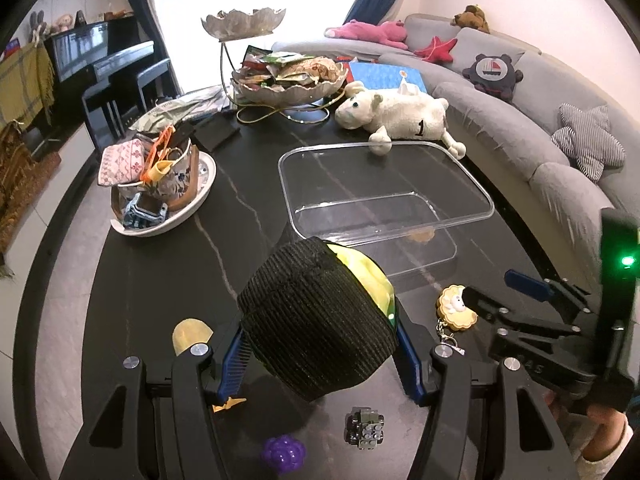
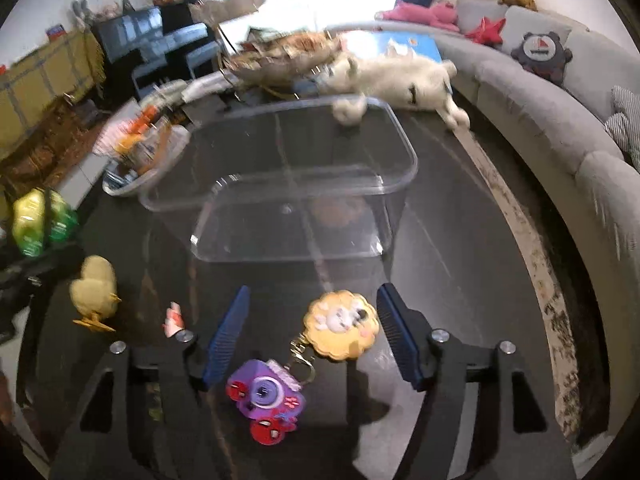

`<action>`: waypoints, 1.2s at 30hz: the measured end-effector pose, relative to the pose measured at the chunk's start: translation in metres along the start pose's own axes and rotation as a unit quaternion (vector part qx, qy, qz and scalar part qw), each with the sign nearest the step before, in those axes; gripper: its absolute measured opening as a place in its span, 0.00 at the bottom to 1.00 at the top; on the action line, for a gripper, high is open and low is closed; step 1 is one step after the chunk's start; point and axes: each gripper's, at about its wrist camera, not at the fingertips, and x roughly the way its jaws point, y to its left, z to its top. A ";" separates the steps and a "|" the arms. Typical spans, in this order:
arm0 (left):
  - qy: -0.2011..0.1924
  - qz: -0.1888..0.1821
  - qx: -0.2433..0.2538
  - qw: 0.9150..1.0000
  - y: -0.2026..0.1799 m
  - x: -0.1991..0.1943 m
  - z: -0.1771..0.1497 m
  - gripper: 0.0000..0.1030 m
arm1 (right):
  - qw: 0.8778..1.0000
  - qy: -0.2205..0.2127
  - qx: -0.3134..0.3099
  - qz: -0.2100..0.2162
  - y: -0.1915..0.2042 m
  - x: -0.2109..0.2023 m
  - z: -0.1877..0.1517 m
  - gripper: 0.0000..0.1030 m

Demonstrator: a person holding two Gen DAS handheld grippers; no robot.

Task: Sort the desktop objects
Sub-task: 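Carry the keychain with the right tool toward the clear plastic box while the left tool holds the ball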

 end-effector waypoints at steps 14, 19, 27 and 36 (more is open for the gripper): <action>0.011 -0.005 -0.001 1.000 0.002 0.011 -0.005 0.57 | 0.997 0.059 -0.022 -0.038 -0.007 0.049 -0.016 0.63; 0.014 -0.006 -0.001 1.000 0.002 0.014 -0.006 0.57 | 0.997 0.063 -0.030 -0.042 -0.005 0.055 -0.018 0.63; 0.020 -0.005 -0.009 1.000 0.005 0.020 -0.006 0.57 | 0.995 0.075 -0.039 -0.053 -0.004 0.062 -0.019 0.56; 0.025 -0.006 -0.009 1.000 0.005 0.025 -0.008 0.57 | 0.995 0.071 -0.045 -0.061 -0.004 0.061 -0.021 0.53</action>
